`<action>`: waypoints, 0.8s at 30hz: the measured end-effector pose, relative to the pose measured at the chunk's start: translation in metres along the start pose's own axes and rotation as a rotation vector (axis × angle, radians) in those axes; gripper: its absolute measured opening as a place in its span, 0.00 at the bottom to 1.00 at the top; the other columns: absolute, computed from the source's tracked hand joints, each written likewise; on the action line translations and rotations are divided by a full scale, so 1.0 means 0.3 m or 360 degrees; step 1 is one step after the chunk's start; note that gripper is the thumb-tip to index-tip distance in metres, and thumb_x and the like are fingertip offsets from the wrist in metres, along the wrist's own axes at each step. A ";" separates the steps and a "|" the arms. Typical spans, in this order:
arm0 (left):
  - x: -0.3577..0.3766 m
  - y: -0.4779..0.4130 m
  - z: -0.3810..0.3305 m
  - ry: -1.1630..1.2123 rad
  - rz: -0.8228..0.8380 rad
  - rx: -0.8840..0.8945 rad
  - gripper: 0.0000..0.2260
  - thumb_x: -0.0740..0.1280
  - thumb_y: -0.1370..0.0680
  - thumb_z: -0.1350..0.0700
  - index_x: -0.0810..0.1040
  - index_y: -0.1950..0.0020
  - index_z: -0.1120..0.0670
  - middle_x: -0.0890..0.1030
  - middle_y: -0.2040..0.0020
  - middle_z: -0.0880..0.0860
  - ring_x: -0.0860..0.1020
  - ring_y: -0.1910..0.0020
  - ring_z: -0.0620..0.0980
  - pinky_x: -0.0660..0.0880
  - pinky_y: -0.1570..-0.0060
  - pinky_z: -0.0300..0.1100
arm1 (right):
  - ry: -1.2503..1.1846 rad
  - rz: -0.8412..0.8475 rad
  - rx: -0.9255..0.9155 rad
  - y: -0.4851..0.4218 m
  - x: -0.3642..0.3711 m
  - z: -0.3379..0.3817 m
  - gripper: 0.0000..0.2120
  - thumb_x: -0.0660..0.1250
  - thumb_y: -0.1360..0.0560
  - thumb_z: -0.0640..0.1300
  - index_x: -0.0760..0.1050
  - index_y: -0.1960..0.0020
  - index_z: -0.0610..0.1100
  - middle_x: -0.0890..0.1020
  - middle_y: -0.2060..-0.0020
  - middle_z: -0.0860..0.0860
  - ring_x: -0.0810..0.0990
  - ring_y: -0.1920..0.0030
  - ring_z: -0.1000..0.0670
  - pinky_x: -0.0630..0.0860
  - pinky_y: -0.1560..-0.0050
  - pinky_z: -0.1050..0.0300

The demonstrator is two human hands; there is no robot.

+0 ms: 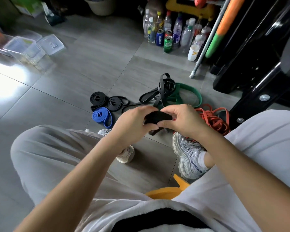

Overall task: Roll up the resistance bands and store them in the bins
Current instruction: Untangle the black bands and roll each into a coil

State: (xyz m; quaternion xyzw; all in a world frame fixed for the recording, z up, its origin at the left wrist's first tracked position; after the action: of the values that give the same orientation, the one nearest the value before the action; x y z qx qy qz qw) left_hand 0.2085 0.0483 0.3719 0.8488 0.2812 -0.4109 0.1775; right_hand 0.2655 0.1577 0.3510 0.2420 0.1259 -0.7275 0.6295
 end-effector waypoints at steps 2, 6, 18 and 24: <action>-0.021 -0.016 -0.017 -0.0110 0.0067 0.0008 0.16 0.72 0.28 0.55 0.79 0.41 0.52 0.82 0.51 0.50 0.79 0.52 0.52 0.74 0.51 0.45 | 0.0093 -0.0029 0.0005 0.004 -0.001 0.014 0.10 0.75 0.33 0.45 0.81 0.52 0.51 0.84 0.63 0.55 0.82 0.60 0.57 0.79 0.56 0.58; -0.072 -0.029 -0.016 -0.0038 -0.0020 -0.0043 0.14 0.71 0.28 0.58 0.79 0.43 0.52 0.83 0.52 0.50 0.79 0.52 0.48 0.73 0.49 0.40 | 0.0054 -0.0008 0.0071 -0.002 -0.025 0.007 0.18 0.77 0.36 0.48 0.78 0.48 0.51 0.84 0.55 0.57 0.81 0.53 0.58 0.77 0.48 0.57; -0.311 -0.103 0.012 0.1143 -0.0522 -0.0176 0.11 0.74 0.35 0.56 0.82 0.58 0.41 0.84 0.61 0.45 0.83 0.57 0.51 0.78 0.50 0.52 | 0.0044 0.0061 0.0291 -0.172 0.008 -0.171 0.04 0.73 0.33 0.49 0.78 0.61 0.51 0.84 0.61 0.52 0.82 0.55 0.50 0.78 0.48 0.44; -0.380 -0.116 0.035 0.1021 -0.0647 -0.0154 0.13 0.71 0.28 0.66 0.80 0.53 0.47 0.83 0.60 0.45 0.81 0.58 0.46 0.78 0.52 0.42 | 0.0003 -0.0224 0.0350 -0.224 -0.128 -0.101 0.09 0.71 0.28 0.44 0.78 0.54 0.39 0.82 0.63 0.45 0.80 0.62 0.48 0.76 0.56 0.54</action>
State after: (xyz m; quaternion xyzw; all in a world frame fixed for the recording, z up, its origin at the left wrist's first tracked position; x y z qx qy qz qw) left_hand 0.1232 0.0321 0.4541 0.8519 0.5041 -0.1373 0.0352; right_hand 0.2092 0.2171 0.3368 0.3008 0.0627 -0.7791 0.5464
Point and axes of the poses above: each hand's wrist, its own y-axis away from the middle knuckle, its own x-axis out of the palm, z = x × y, the point moved 8 cm from there along -y, towards the middle knuckle
